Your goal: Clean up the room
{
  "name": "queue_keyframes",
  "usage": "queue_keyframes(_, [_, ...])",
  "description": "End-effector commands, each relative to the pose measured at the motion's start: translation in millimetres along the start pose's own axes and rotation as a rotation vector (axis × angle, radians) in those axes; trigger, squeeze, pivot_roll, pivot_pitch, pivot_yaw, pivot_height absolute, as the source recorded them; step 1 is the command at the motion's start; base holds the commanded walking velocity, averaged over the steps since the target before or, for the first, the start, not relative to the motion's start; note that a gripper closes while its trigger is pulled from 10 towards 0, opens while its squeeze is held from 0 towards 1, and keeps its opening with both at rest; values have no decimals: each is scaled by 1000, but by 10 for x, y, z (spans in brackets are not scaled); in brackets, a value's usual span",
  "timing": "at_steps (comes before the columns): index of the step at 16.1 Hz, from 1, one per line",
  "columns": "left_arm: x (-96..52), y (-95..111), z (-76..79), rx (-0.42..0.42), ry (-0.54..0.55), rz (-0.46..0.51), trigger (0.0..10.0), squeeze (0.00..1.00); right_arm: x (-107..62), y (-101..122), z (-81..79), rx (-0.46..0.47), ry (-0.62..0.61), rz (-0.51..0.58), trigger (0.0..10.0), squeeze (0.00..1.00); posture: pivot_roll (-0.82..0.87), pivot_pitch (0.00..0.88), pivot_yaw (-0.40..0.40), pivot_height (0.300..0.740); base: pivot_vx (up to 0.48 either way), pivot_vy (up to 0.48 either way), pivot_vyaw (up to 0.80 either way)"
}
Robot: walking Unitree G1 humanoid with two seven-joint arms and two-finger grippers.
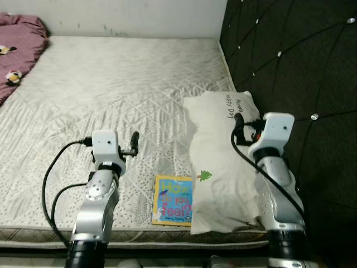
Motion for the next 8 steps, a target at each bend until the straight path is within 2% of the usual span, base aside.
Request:
queue_keyframes(1, [38, -13, 2, 1, -3, 1, 10000, 0, 20, 72, 13, 6, -4, 23, 10000, 0, -75, 0, -15, 740, 0, 0, 0])
queue_keyframes(5, [178, 75, 8, -11, 9, 27, 10000, 0, 60, 165, -60, -2, 40, 50, 10000, 0, -103, 0, -19, 740, 0, 0, 0])
queue_keyframes(8, [212, 51, 78, -13, -9, 31, 10000, 0, 63, 224, 7, -4, 9, 71, 10000, 0, -140, 0, 6, 740, 0, 0, 0])
Point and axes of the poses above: a point about 5 cm out from each wrist's last joint towards the gripper, its own x axis pointing out of the wrist towards the gripper, its own y axis along the axis of the wrist's last joint, z = x × y, the point moved 3 cm from there along x, pointing out of the wrist towards the gripper, and after that the axes turned 7 degrees about x, right-handed, at the moved point
